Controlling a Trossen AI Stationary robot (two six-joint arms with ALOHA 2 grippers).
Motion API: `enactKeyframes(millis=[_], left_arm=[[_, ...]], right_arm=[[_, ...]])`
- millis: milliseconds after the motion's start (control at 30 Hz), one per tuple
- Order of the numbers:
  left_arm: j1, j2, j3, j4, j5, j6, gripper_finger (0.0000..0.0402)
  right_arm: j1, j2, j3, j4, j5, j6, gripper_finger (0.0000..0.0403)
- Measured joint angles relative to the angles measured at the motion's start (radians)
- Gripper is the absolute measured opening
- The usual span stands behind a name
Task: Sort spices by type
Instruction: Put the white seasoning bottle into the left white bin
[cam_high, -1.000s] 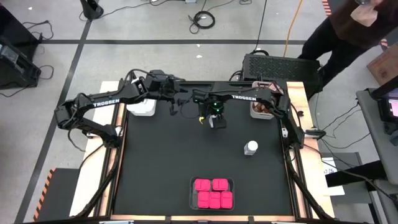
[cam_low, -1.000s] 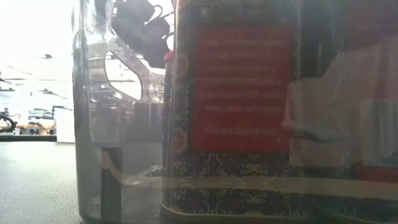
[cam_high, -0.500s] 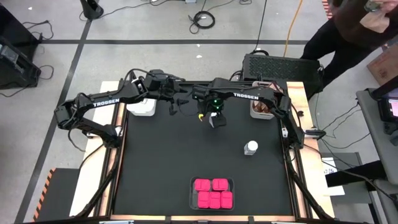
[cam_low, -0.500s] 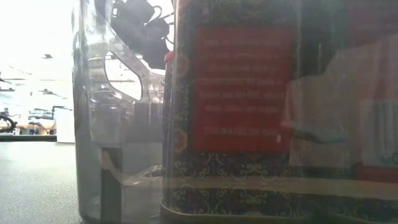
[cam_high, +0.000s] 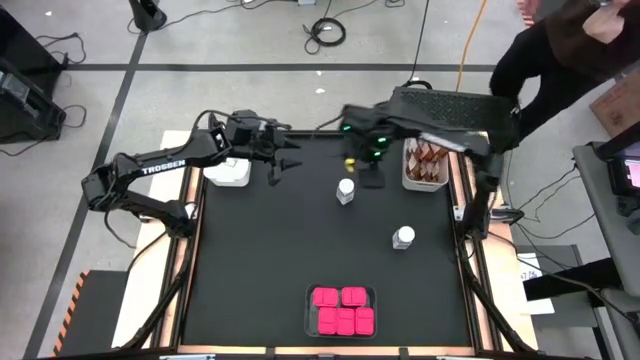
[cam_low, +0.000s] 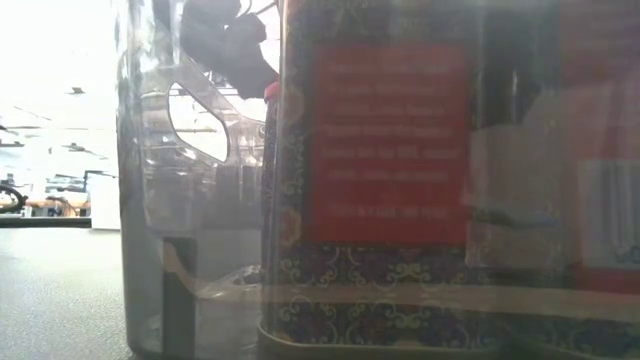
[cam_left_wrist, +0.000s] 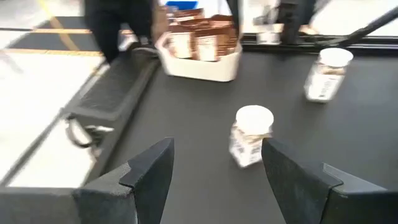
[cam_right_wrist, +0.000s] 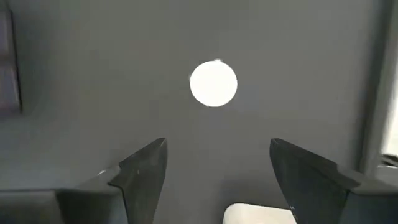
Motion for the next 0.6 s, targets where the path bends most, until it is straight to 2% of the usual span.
enactKeyframes(millis=[167, 433, 600], left_arm=[[-0.059, 0.090, 0.000, 0.083, 0.106, -0.074, 0.0244], [-0.187, 0.284, 0.000, 0.337, 0.094, -0.071, 0.0244], [-0.221, 0.389, 0.000, 0.543, 0.037, -0.088, 0.0244]], right_arm=[[-0.011, -0.266, -0.223, 0.170, 0.002, 0.095, 0.0279], [0.051, -0.745, -0.779, 0.614, 0.006, 0.239, 0.0279], [0.095, -0.931, -1.018, 0.883, 0.004, 0.313, 0.0279]])
